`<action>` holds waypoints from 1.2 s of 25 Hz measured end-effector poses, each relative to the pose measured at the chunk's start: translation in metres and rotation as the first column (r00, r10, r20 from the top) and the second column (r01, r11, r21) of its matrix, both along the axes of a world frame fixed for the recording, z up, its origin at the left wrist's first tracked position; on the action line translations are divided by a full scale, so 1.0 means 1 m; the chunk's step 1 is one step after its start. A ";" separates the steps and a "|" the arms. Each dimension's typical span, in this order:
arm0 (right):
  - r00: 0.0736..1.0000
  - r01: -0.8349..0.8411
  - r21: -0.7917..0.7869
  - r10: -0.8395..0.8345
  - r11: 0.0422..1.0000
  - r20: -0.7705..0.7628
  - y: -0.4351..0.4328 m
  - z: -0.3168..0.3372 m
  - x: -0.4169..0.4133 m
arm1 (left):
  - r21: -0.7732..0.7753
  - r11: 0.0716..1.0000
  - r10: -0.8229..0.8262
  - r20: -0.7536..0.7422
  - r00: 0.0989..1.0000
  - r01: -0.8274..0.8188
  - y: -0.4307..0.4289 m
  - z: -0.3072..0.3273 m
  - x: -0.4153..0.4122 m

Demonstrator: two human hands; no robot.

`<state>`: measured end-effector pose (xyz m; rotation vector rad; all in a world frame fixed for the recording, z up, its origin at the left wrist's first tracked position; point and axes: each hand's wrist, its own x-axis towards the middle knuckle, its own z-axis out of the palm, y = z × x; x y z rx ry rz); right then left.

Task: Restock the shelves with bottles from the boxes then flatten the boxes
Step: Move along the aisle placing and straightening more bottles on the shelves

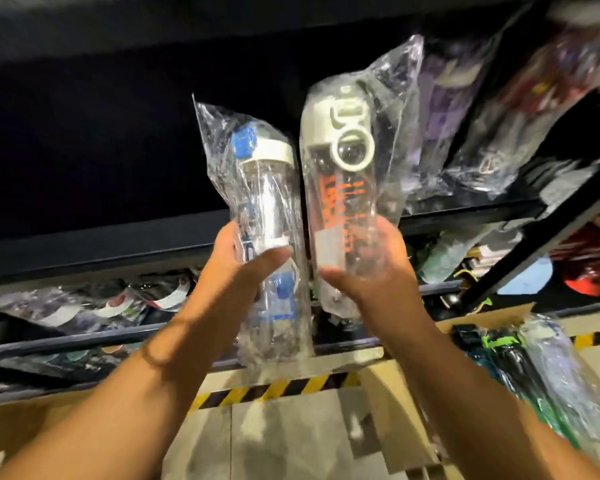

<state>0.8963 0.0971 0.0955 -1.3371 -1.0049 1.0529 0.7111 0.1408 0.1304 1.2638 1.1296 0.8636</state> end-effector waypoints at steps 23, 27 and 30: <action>0.920 0.297 0.045 -0.298 0.954 0.253 0.149 -0.014 0.030 | 0.030 0.984 0.177 -0.017 0.984 -0.177 0.066 -0.012 0.017; 0.904 0.286 0.077 -0.295 0.955 0.308 0.152 -0.015 0.036 | 0.004 0.979 0.204 0.027 0.979 -0.204 0.070 -0.014 0.022; 0.914 0.296 0.048 -0.298 0.954 0.276 0.149 -0.018 0.039 | 0.010 0.981 0.194 0.039 0.980 -0.195 0.072 -0.017 0.024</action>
